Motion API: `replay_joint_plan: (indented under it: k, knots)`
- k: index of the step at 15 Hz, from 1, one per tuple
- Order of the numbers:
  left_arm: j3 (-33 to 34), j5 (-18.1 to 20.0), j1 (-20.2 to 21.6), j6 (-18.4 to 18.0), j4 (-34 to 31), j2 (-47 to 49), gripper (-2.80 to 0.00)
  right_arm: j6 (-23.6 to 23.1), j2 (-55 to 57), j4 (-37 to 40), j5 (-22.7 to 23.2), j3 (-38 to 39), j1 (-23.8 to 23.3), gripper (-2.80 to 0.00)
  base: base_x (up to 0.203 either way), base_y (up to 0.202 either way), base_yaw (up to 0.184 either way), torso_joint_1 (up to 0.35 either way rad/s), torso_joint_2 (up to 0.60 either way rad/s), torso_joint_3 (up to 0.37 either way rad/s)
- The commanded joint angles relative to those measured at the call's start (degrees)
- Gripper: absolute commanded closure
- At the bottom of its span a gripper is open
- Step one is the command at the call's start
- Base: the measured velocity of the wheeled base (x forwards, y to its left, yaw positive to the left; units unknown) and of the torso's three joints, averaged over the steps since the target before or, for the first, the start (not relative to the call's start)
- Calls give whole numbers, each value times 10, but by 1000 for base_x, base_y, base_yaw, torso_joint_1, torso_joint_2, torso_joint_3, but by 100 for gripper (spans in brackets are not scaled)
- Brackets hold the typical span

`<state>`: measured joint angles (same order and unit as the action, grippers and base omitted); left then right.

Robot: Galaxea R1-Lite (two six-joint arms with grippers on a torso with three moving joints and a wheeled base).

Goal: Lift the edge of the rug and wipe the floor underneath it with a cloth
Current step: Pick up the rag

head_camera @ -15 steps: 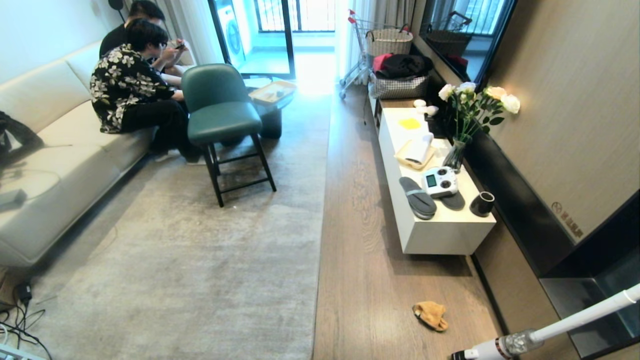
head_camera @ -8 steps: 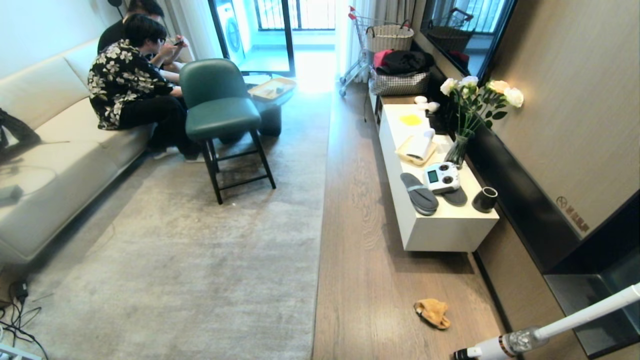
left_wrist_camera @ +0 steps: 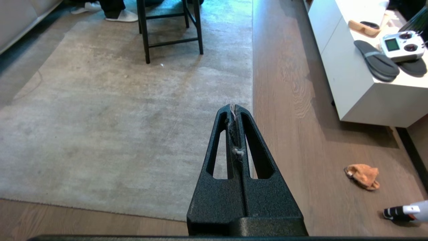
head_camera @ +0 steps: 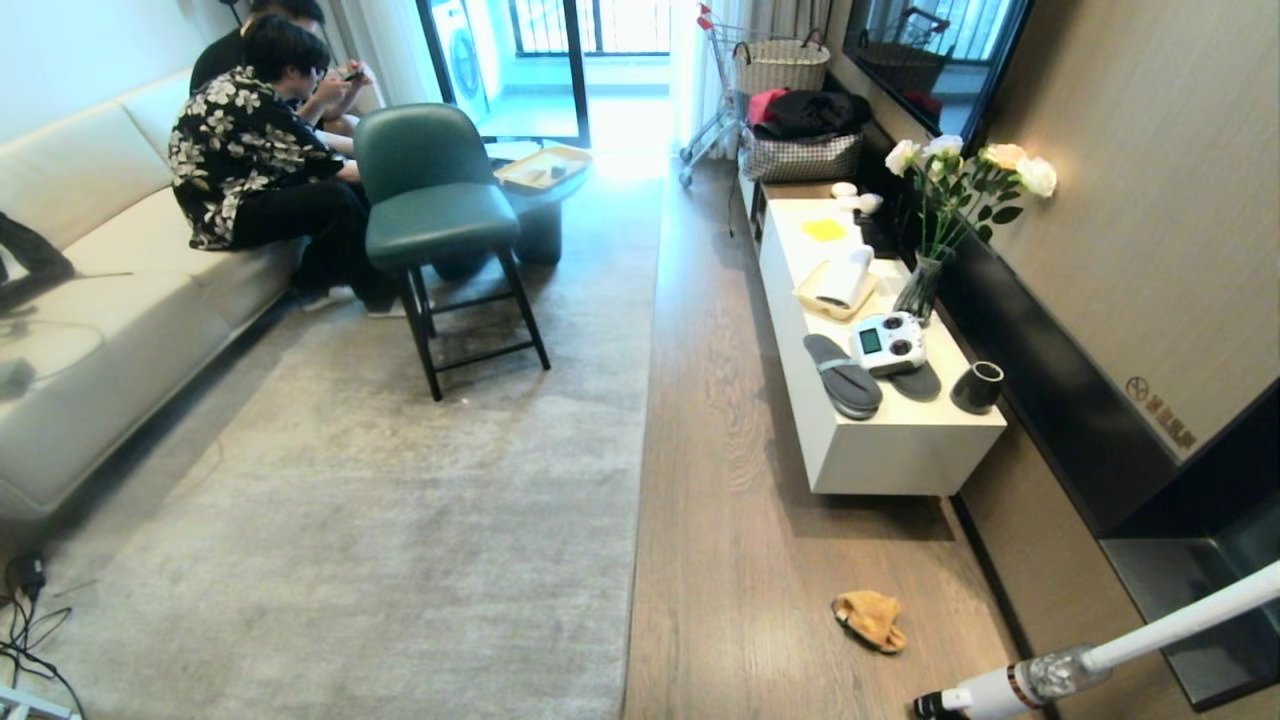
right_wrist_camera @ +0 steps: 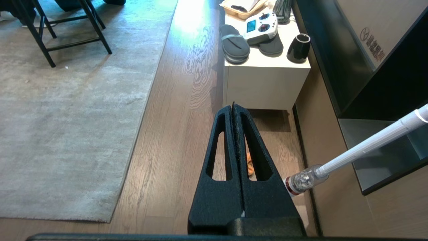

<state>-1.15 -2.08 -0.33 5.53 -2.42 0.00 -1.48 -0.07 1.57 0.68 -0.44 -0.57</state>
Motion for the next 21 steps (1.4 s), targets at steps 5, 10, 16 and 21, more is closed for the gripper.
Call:
replay_joint_plan:
  k: [5,10,16,21]
  knots:
    - [0,0,1,1,0,0,0,0,1,0,0,0,0,0,0,0,0,-150,371,228]
    - [0,0,0,1,0,0,0,0,1,0,0,0,0,0,0,0,0,-190,528,331]
    - [0,0,0,1,0,0,0,1,1,0,0,0,0,0,0,0,0,-168,521,350]
    - [0,0,0,0,0,0,0,0,1,-1,0,0,0,0,0,0,0,-124,498,362]
